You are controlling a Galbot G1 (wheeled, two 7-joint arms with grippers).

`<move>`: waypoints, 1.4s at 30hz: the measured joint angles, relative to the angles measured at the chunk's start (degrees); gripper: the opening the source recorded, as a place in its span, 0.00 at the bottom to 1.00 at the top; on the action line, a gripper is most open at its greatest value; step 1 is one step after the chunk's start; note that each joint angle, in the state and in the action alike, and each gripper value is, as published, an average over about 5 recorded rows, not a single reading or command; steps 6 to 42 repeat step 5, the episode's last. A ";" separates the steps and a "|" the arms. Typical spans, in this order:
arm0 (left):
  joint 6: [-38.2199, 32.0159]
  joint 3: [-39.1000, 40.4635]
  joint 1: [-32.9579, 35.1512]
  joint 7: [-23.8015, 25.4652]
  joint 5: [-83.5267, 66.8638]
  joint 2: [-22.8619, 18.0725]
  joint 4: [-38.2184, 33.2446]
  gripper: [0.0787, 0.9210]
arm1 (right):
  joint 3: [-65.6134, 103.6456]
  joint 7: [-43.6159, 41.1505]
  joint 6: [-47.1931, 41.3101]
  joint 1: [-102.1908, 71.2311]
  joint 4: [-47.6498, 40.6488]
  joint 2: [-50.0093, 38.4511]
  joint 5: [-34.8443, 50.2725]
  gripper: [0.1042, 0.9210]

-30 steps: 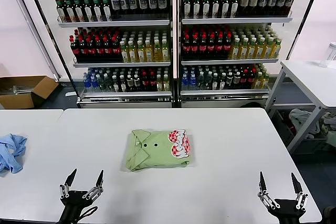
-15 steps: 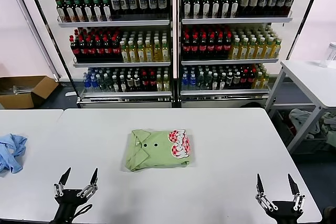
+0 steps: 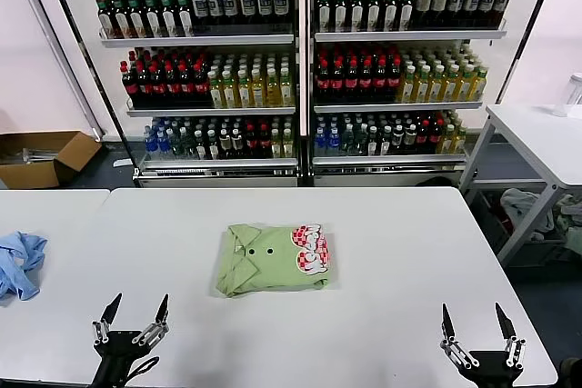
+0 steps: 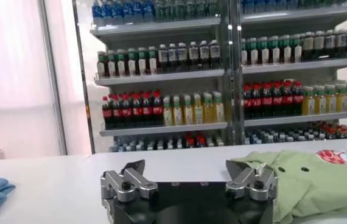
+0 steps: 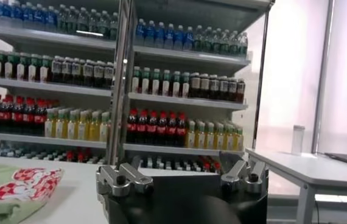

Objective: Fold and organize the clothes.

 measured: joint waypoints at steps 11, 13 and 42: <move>-0.02 0.12 -0.05 0.00 0.05 0.00 0.02 0.88 | 0.09 -0.08 0.00 -0.04 0.17 -0.04 0.11 0.88; -0.02 0.12 -0.05 0.00 0.05 0.00 0.02 0.88 | 0.09 -0.08 0.00 -0.04 0.17 -0.04 0.11 0.88; -0.02 0.12 -0.05 0.00 0.05 0.00 0.02 0.88 | 0.09 -0.08 0.00 -0.04 0.17 -0.04 0.11 0.88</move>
